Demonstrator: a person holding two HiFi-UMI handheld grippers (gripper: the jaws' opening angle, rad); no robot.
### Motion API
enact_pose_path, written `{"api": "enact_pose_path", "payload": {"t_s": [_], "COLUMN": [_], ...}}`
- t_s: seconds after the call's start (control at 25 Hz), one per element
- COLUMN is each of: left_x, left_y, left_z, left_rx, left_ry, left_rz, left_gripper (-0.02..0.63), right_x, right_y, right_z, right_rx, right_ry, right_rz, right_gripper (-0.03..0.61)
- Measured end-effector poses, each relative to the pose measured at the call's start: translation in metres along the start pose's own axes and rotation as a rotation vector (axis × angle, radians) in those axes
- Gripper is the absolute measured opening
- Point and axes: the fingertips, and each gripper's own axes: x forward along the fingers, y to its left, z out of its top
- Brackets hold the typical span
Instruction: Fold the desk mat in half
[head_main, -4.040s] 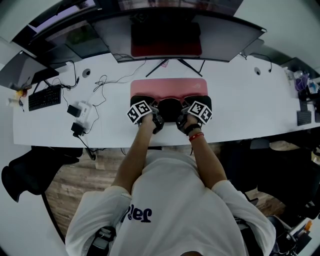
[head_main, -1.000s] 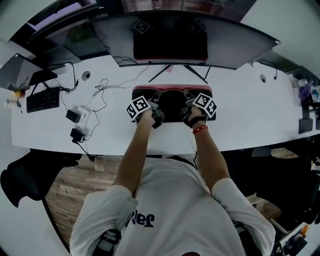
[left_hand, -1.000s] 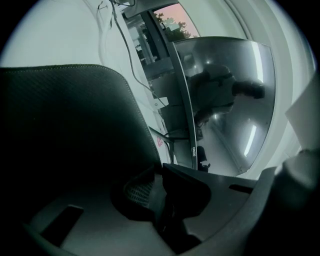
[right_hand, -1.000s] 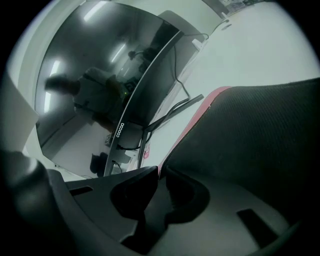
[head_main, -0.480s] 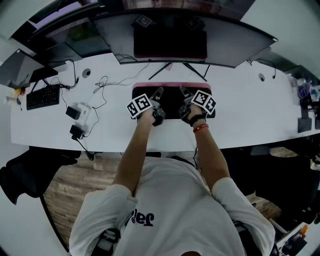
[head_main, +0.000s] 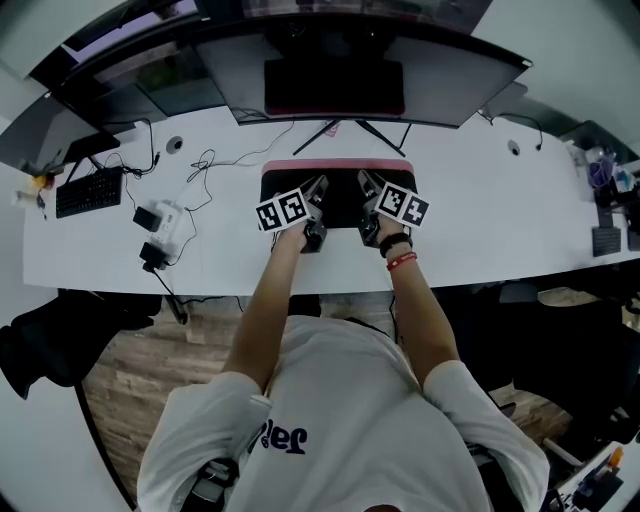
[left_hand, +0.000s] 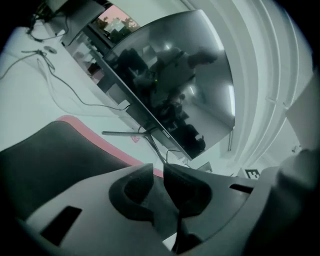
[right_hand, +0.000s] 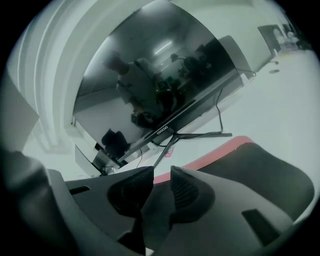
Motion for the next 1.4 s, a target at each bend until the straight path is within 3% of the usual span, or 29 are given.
{"api": "enact_pose_path", "payload": {"t_s": [0.24, 0.48, 0.72, 0.92, 1.4], "left_x": [-0.031, -0.074, -0.119, -0.160, -0.245], "left_y": [-0.030, -0.058, -0.088, -0.117, -0.163], "left_z": [-0.014, -0.030, -0.043, -0.060, -0.112], "left_rx": [0.177, 0.324, 0.532, 0.644, 0.761], "left_ry": [-0.003, -0.036, -0.092, -0.147, -0.228], "left_rz": [0.042, 0.091, 0.129, 0.156, 0.184], "left_gripper": [0.060, 0.060, 0.058, 0.046, 0.021], "right_x": [-0.050, -0.112, -0.168, -0.217, -0.317], "right_y": [0.010, 0.017, 0.028, 0.039, 0.058], "right_z": [-0.002, -0.009, -0.017, -0.028, -0.077], "right_rx": [-0.199, -0.290, -0.434, -0.453, -0.519], "right_ry": [-0.033, -0.088, -0.136, -0.195, -0.279], "right_rz": [-0.041, -0.045, -0.062, -0.060, -0.066], "right_gripper": [0.106, 0.083, 0.061, 0.035, 0.015]}}
